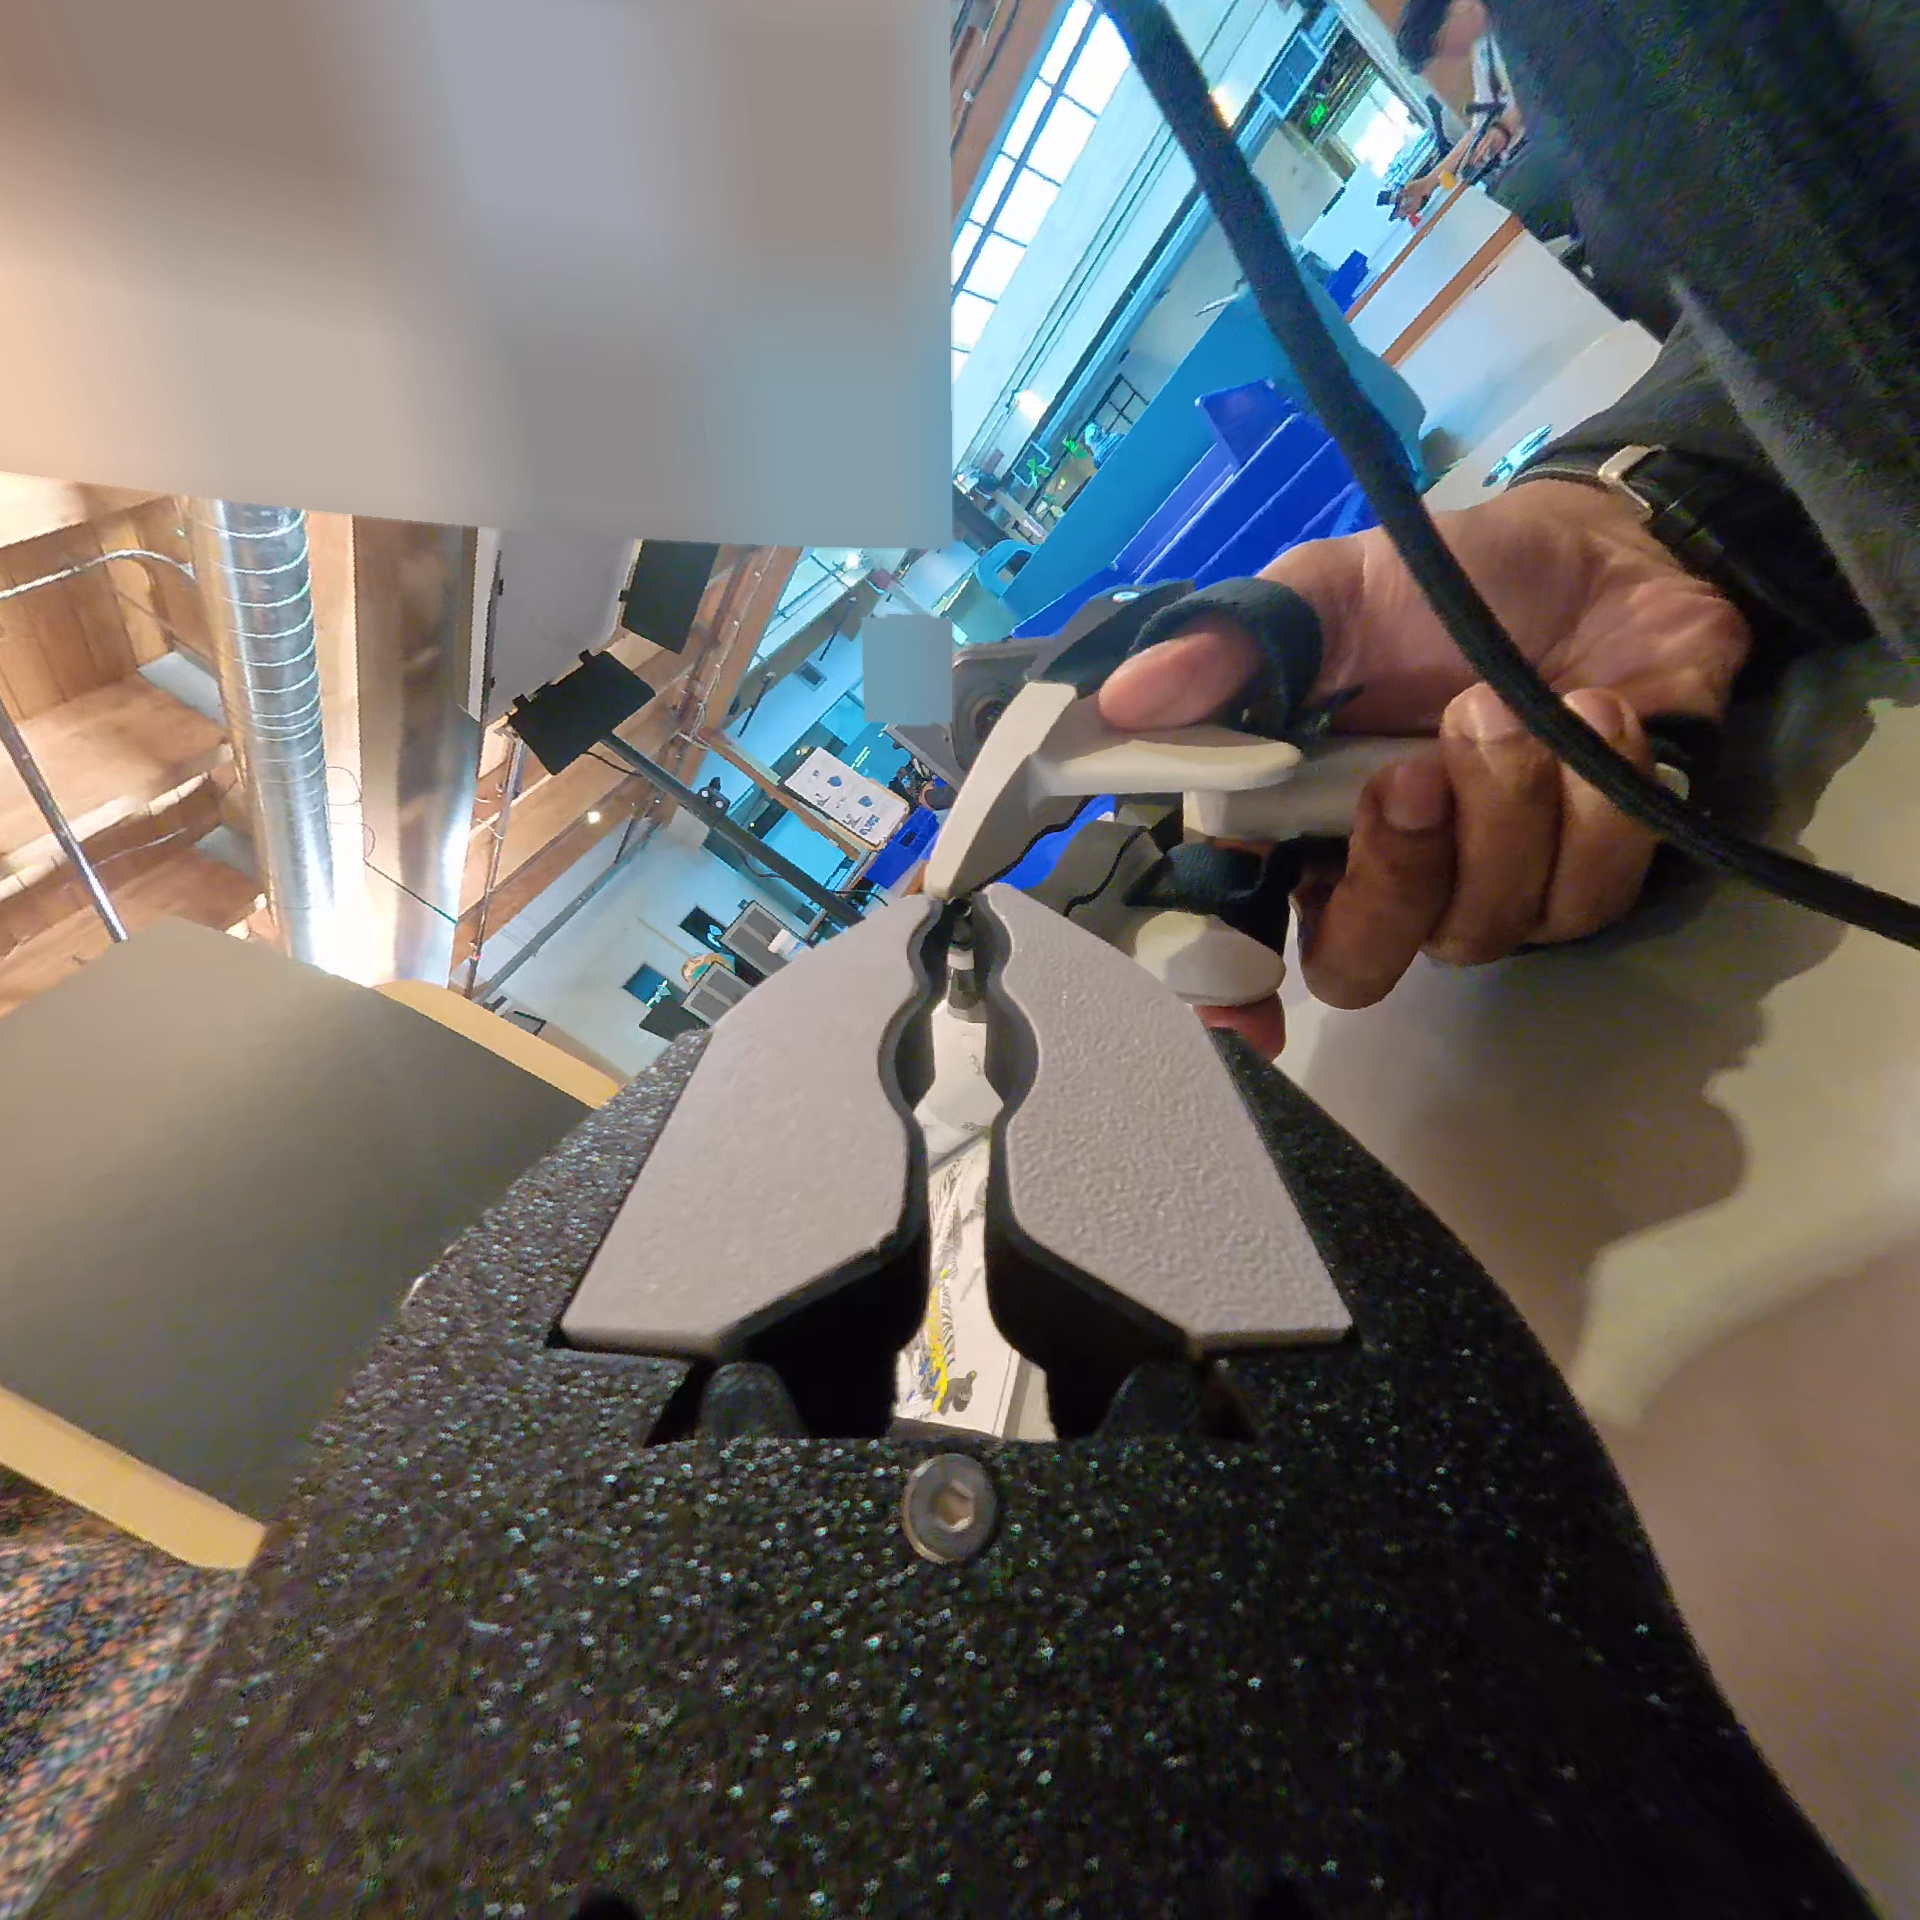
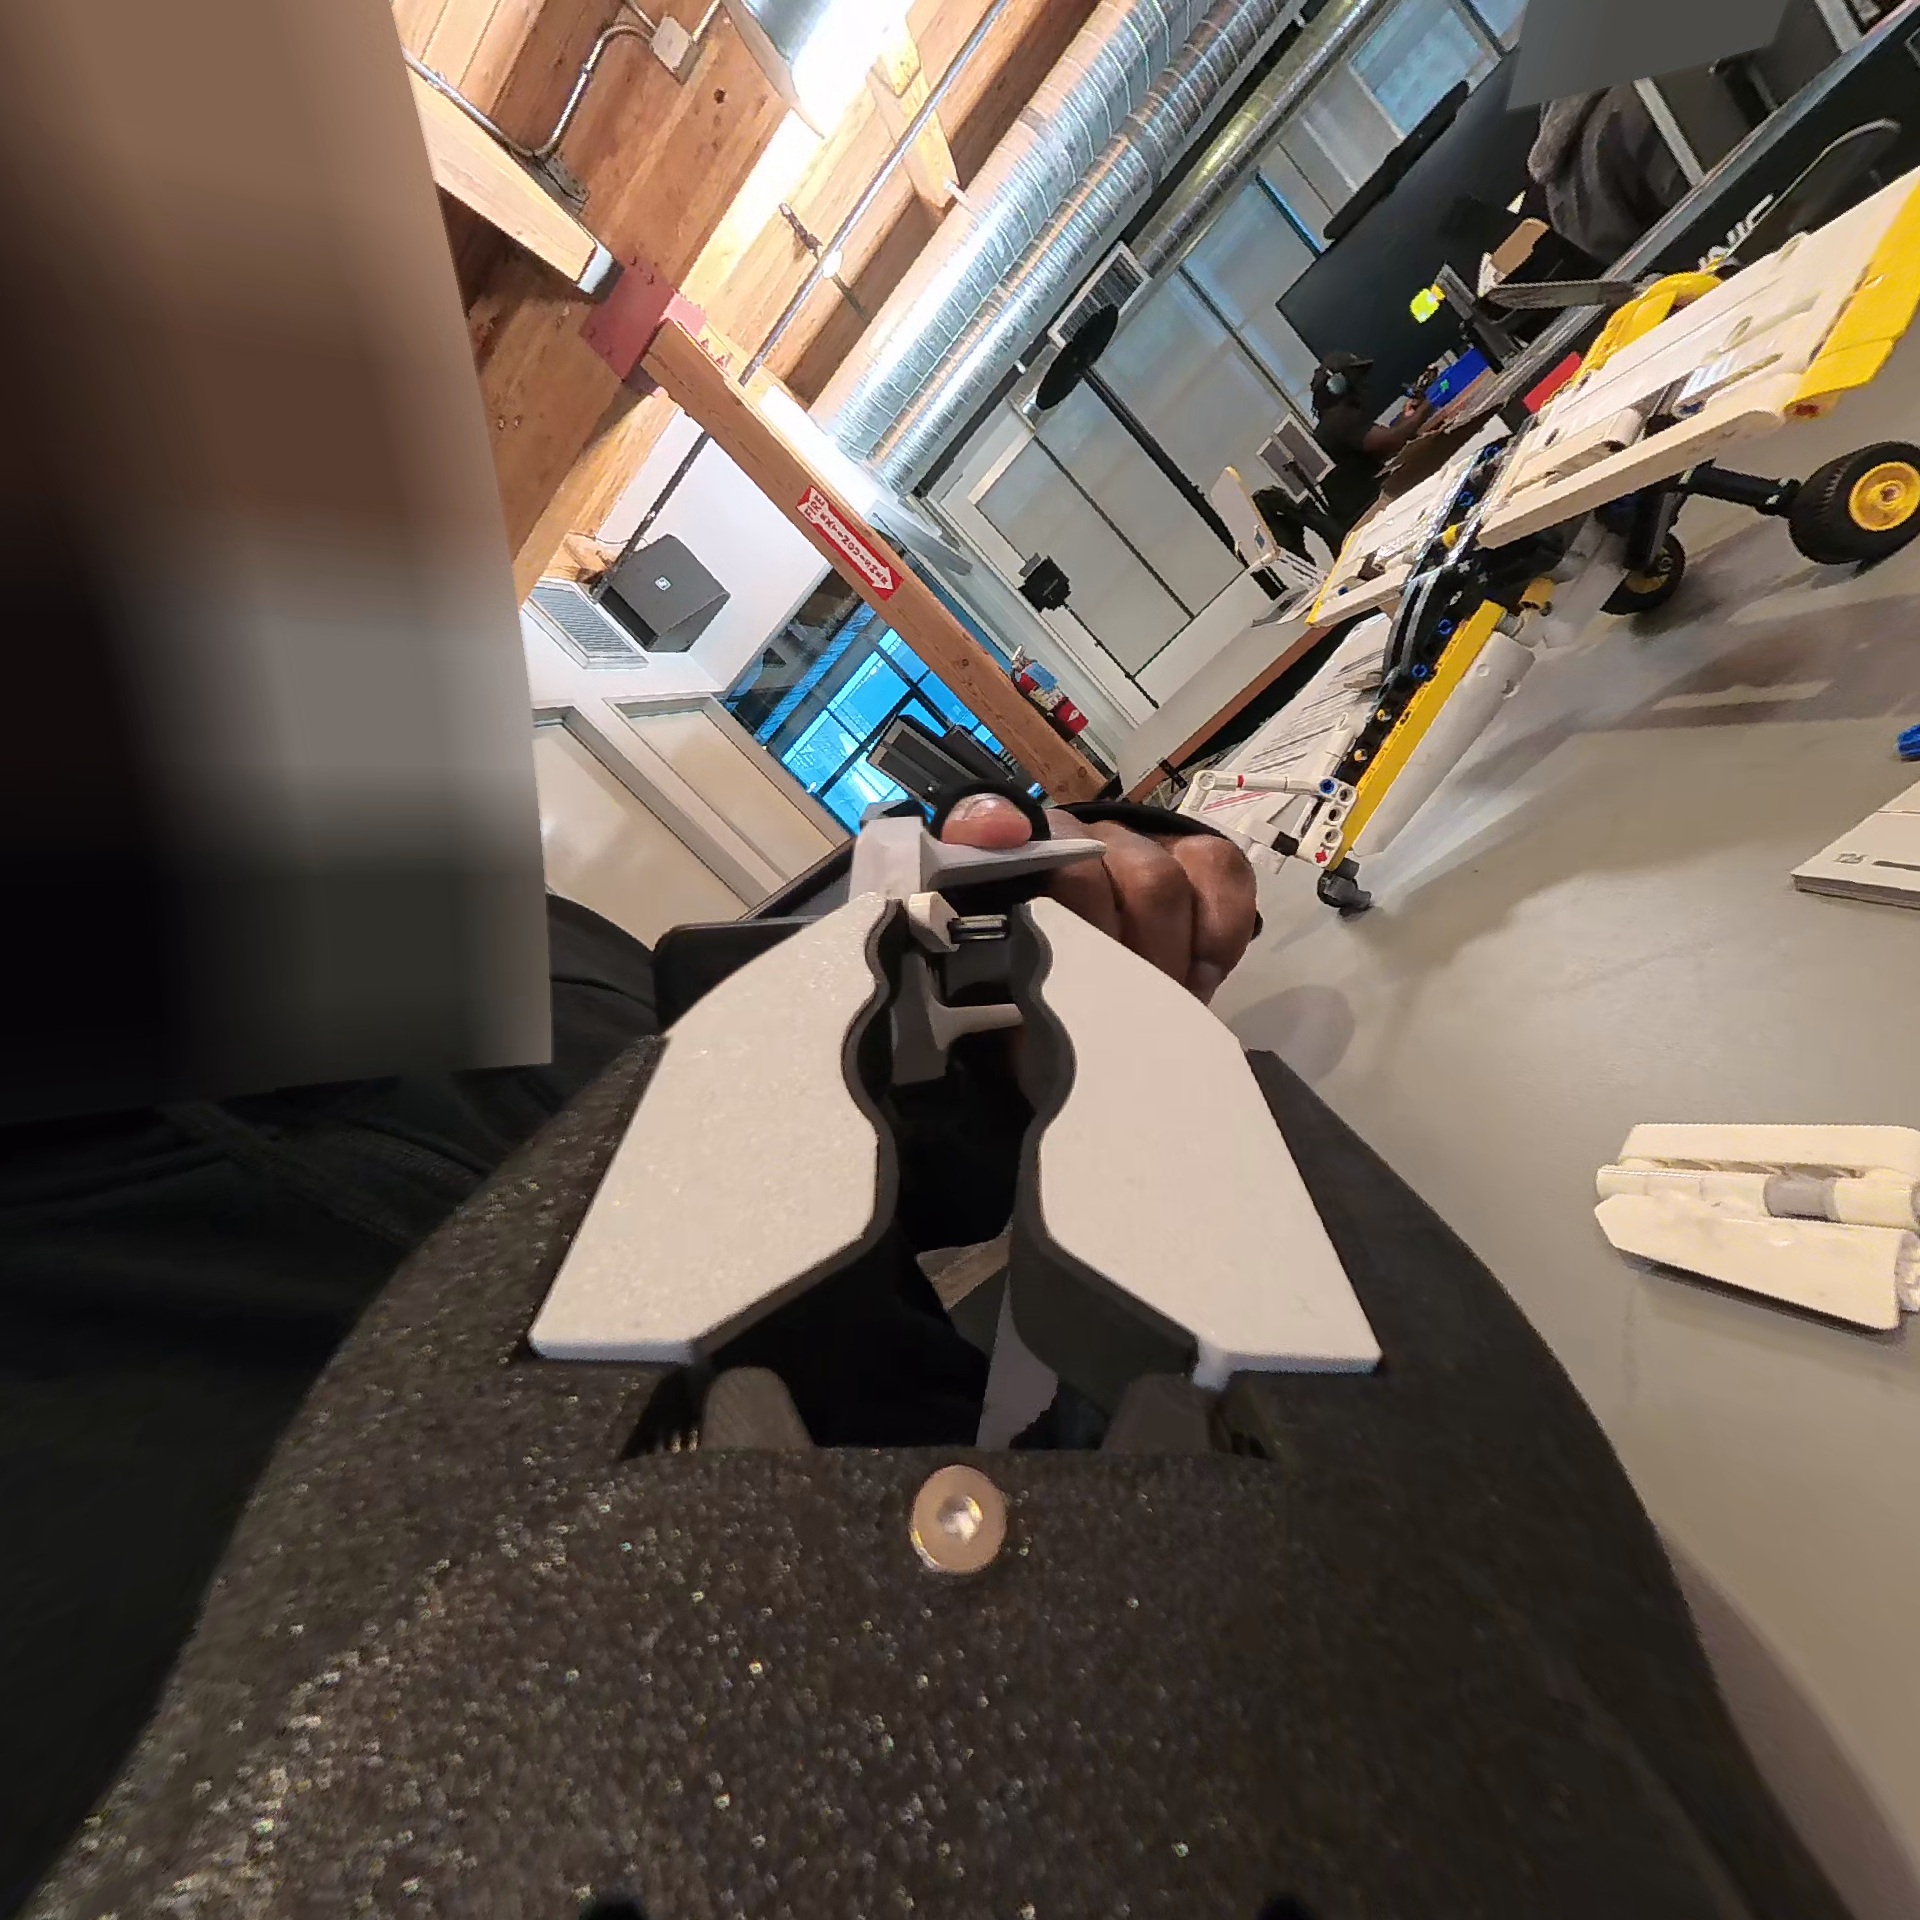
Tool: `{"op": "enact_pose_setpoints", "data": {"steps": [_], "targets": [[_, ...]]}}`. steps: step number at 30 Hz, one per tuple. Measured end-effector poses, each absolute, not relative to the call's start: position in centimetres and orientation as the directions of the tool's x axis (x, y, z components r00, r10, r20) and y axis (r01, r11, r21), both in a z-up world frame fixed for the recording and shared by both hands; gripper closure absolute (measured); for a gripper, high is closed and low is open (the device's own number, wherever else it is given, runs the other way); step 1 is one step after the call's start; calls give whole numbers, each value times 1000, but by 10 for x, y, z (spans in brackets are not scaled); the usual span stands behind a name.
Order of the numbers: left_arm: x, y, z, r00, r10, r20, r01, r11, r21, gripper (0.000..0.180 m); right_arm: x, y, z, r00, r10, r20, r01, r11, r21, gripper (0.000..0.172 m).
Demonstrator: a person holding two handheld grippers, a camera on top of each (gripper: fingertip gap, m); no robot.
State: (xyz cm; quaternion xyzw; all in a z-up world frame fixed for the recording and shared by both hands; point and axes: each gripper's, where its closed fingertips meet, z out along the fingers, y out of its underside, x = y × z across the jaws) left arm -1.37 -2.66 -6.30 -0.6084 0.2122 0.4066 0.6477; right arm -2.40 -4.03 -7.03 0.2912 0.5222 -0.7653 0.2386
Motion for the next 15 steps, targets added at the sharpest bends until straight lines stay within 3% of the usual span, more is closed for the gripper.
{"op": "enact_pose_setpoints", "data": {"steps": [15], "targets": [[-17, -26, -65, 612, 265, -745, -758, -72, -648, 176, -27, -39, -72, -747, 34, -664, 607, -371, -703, 154]]}}
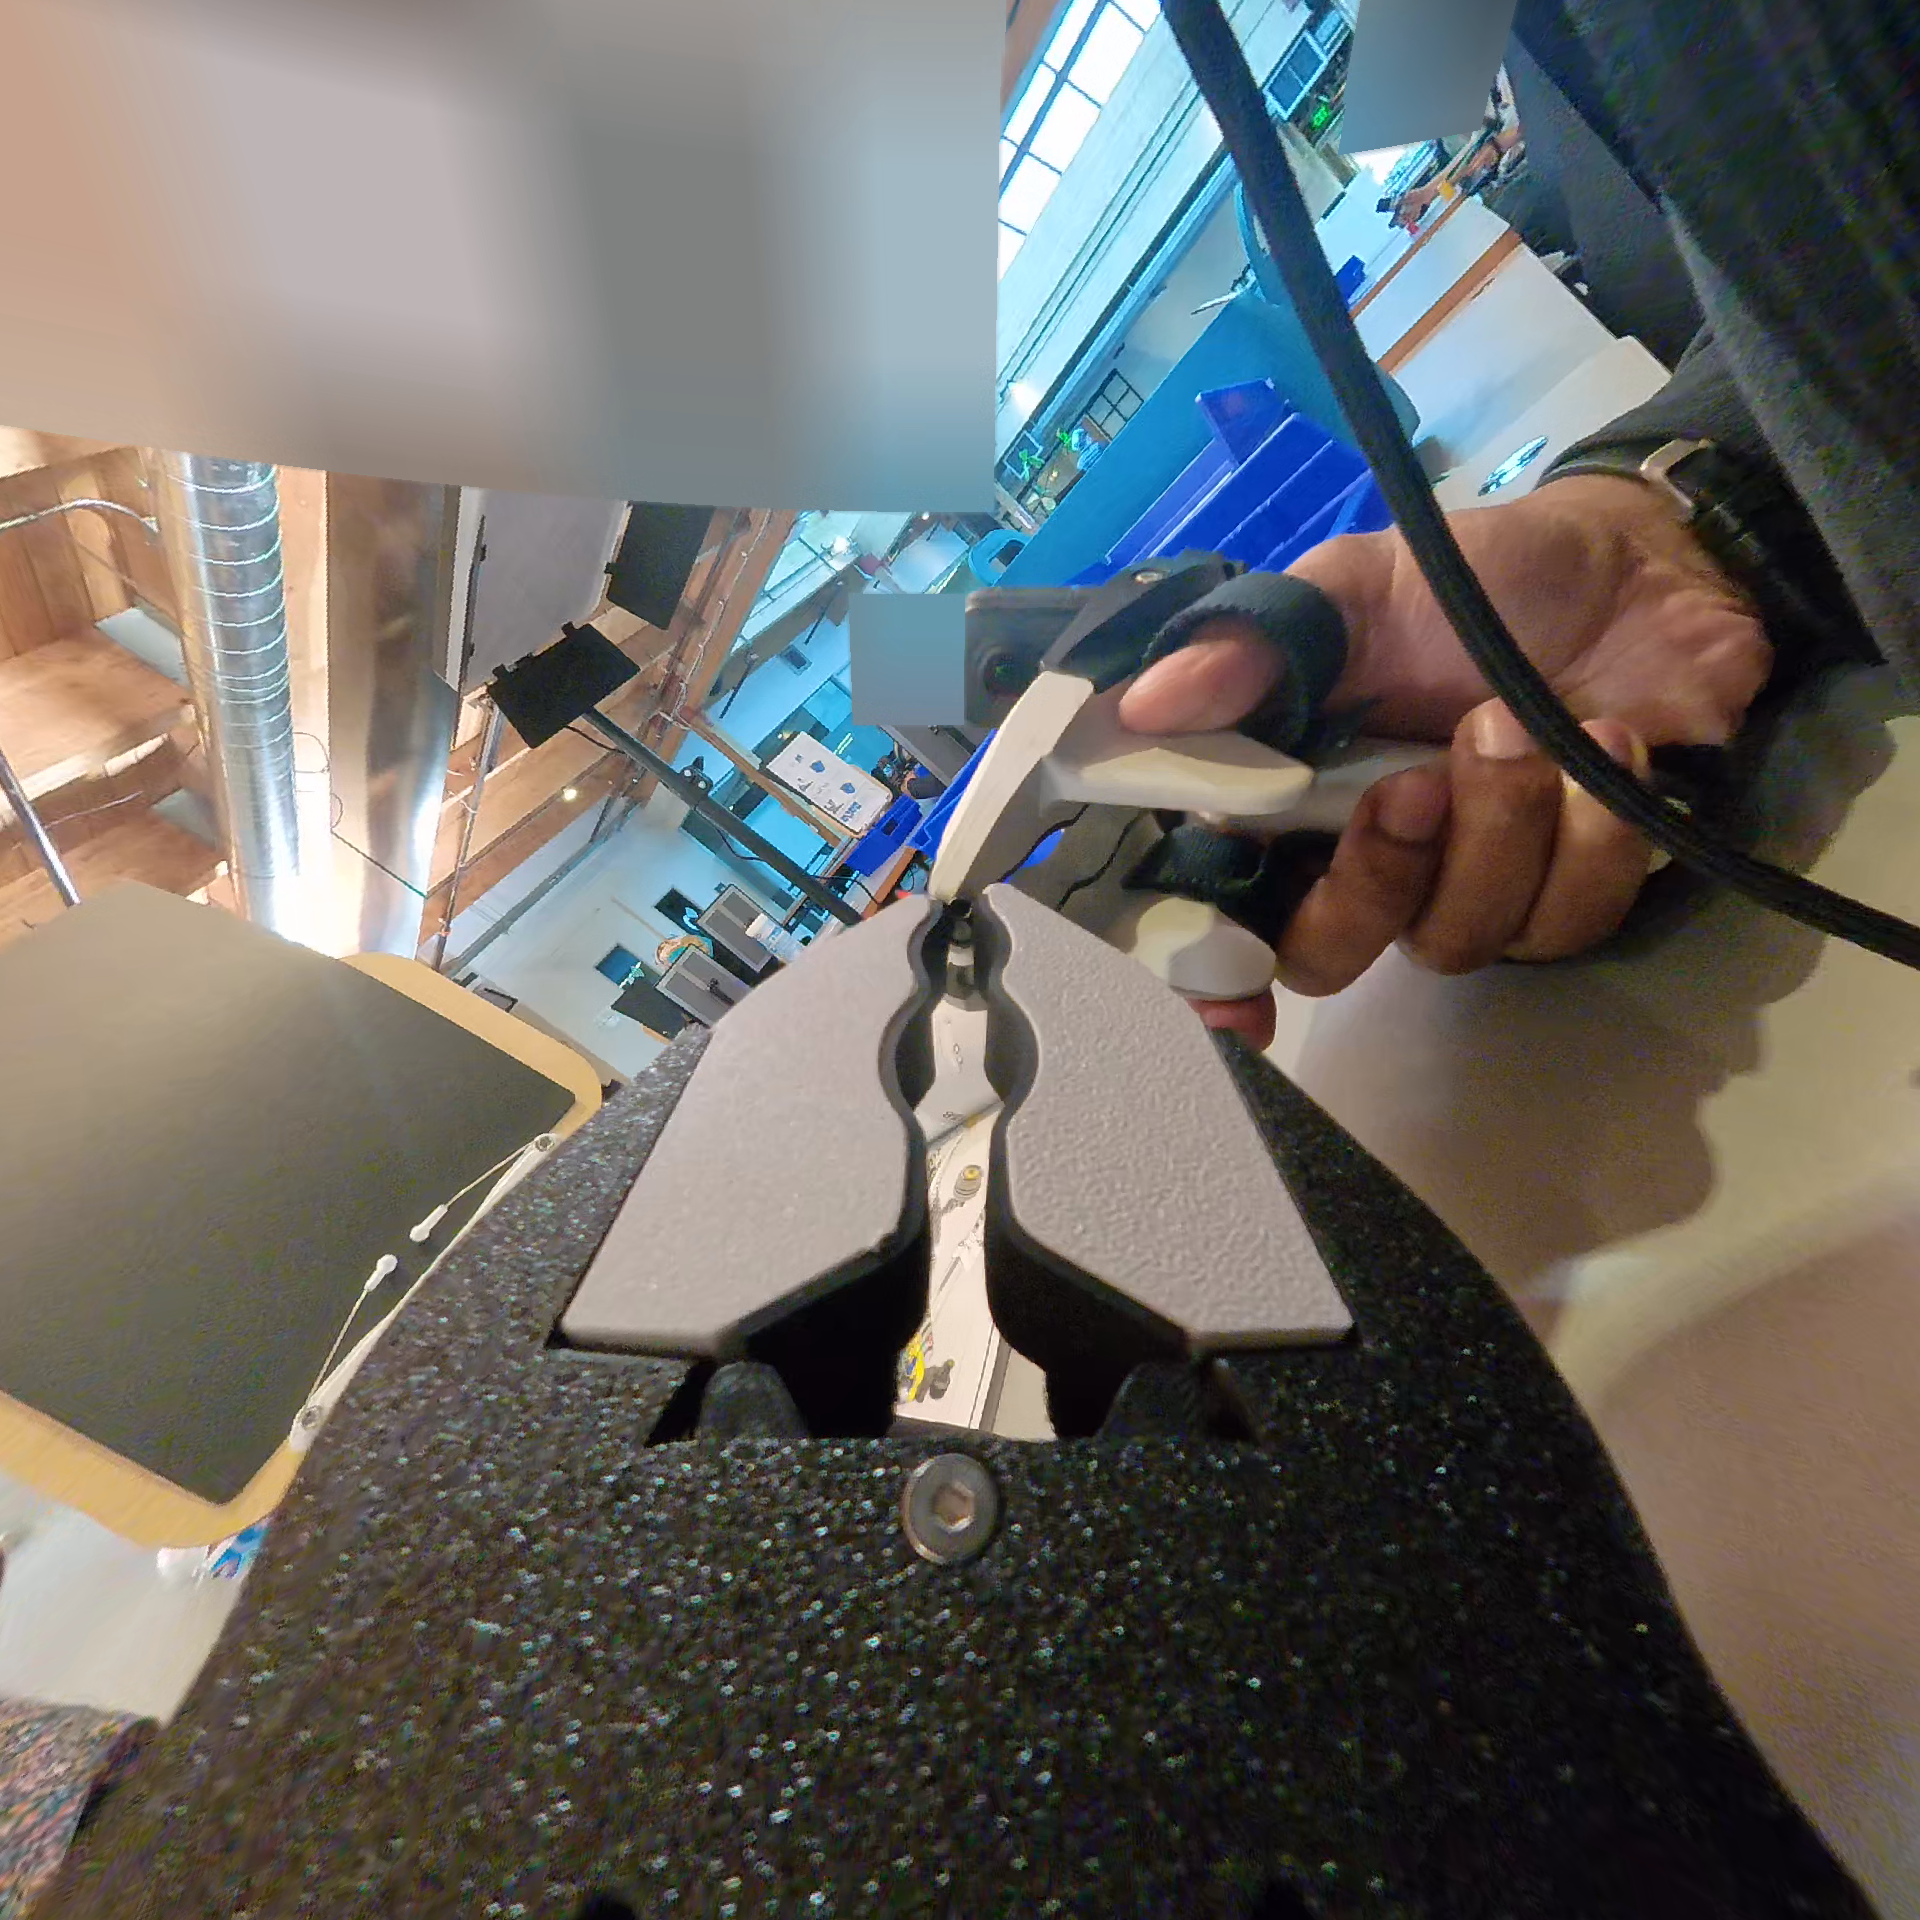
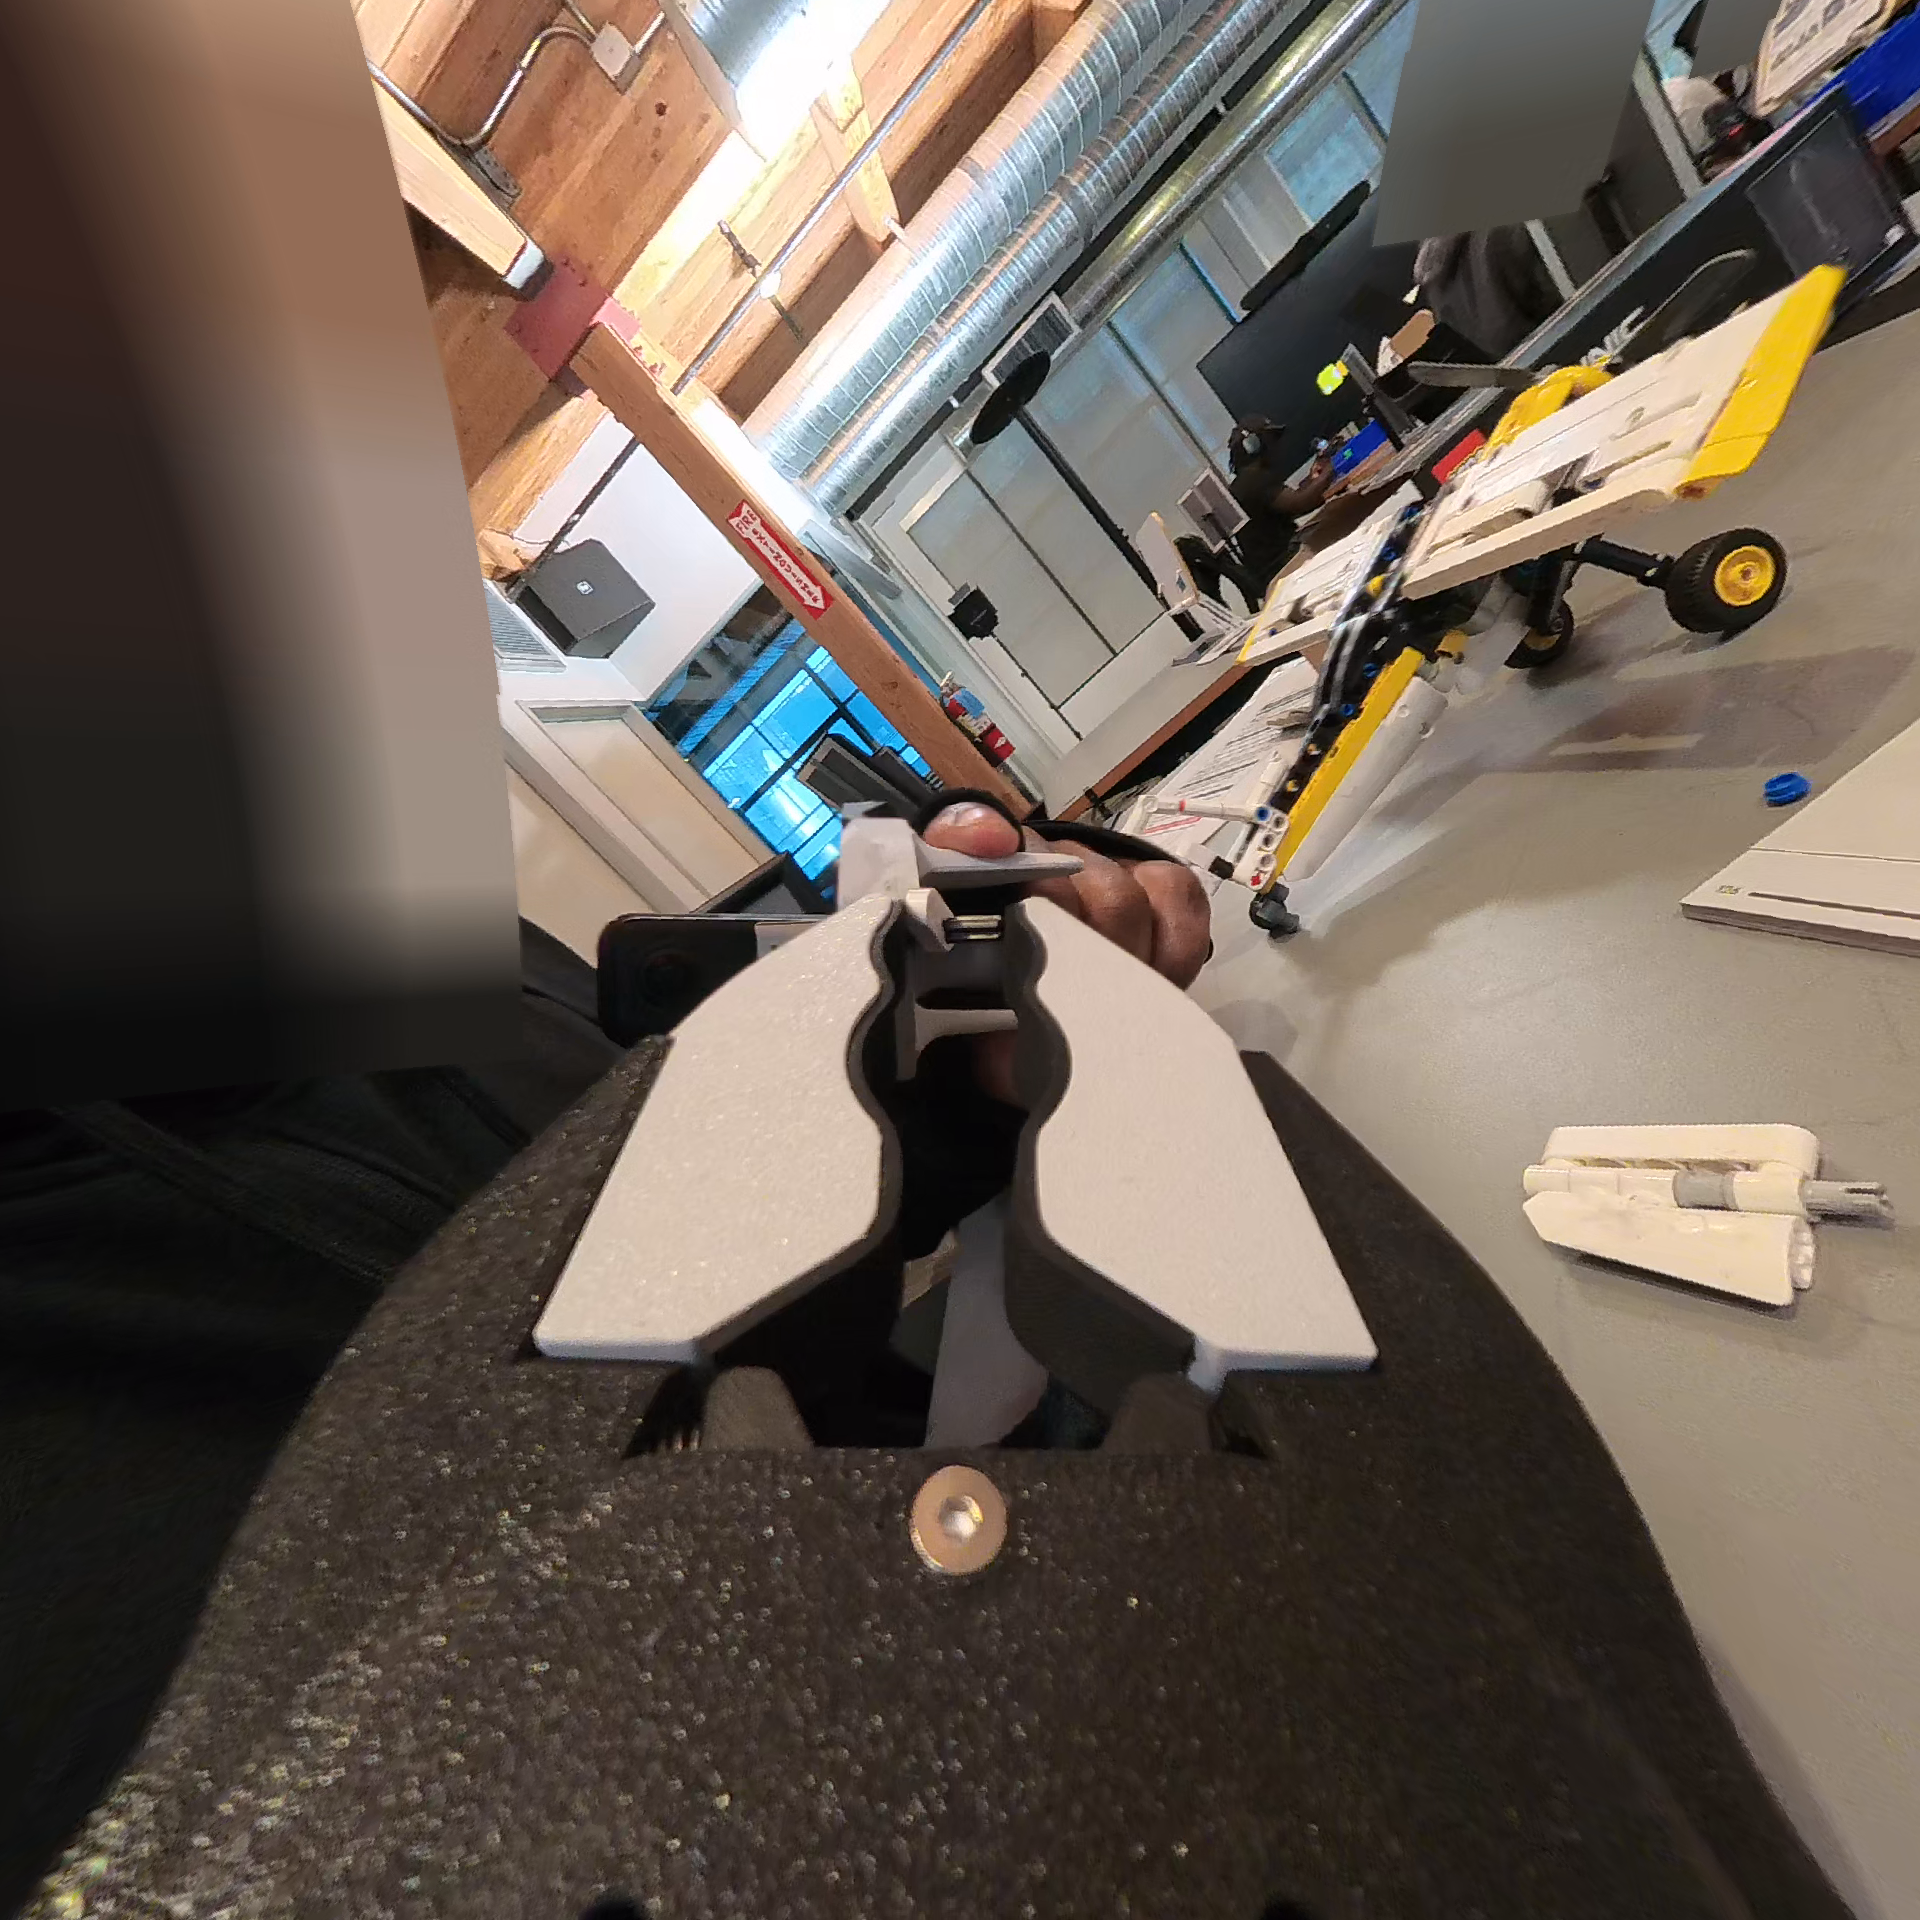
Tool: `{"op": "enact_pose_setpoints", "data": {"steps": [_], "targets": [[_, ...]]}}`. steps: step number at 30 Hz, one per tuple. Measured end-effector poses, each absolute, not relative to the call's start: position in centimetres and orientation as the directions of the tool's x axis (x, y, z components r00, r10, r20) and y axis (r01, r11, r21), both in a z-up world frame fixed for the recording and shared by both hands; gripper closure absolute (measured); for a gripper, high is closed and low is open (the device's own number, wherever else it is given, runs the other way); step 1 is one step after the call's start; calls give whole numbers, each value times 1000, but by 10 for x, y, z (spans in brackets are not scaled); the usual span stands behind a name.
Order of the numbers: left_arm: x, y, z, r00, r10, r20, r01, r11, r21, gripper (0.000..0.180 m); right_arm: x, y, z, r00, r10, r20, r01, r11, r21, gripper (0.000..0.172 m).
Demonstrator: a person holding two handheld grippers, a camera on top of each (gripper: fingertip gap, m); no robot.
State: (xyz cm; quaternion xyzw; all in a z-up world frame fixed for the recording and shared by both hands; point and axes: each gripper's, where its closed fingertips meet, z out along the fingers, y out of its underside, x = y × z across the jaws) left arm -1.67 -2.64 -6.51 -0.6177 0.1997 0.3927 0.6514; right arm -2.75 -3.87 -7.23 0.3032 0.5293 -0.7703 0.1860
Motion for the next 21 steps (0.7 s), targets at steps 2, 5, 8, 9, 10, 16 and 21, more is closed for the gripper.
{"op": "enact_pose_setpoints", "data": {"steps": [2, 5, 8, 9, 10, 16, 21], "targets": [[-18, -26, -65, 613, 270, -742, -755, -76, -651, 176, -29, -39, -72, -755, 64, -653, 586, -382, -715, 155], [-18, -27, -65, 621, 273, -735, -748, -76, -660, 176, -29, -38, -72, -765, 101, -636, 556, -394, -732, 155], [-19, -27, -65, 625, 276, -730, -741, -85, -666, 176, -30, -38, -73, -770, 139, -623, 534, -395, -748, 155], [-20, -27, -66, 627, 276, -728, -738, -86, -669, 176, -31, -38, -73, -770, 149, -620, 528, -395, -752, 155], [-20, -27, -66, 630, 276, -726, -735, -88, -672, 176, -31, -38, -73, -771, 158, -617, 524, -394, -755, 156], [-18, -27, -65, 642, 279, -715, -727, -77, -683, 176, -30, -37, -72, -783, 171, -599, 503, -393, -770, 156], [-18, -27, -64, 647, 279, -710, -724, -68, -687, 176, -29, -37, -71, -787, 174, -593, 496, -394, -774, 156]]}}
